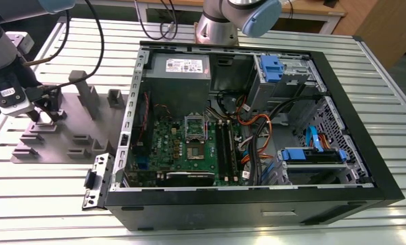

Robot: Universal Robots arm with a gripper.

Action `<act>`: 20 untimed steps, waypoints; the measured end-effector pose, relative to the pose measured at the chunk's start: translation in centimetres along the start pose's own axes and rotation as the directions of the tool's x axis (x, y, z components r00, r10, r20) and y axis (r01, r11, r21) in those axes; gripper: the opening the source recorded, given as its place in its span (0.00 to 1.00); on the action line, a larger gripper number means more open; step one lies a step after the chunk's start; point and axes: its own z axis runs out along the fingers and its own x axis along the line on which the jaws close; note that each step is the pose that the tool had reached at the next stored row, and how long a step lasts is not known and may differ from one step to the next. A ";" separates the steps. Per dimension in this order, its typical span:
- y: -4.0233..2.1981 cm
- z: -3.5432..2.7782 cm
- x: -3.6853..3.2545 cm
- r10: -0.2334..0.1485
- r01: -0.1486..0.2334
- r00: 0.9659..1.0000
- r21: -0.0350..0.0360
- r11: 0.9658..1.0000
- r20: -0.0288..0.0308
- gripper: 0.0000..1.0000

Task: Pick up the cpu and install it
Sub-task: 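Pick up the cpu and move it towards the insertion slot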

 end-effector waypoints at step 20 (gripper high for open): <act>0.01 -0.43 0.00 0.000 0.000 1.000 0.000 1.000 0.000 0.47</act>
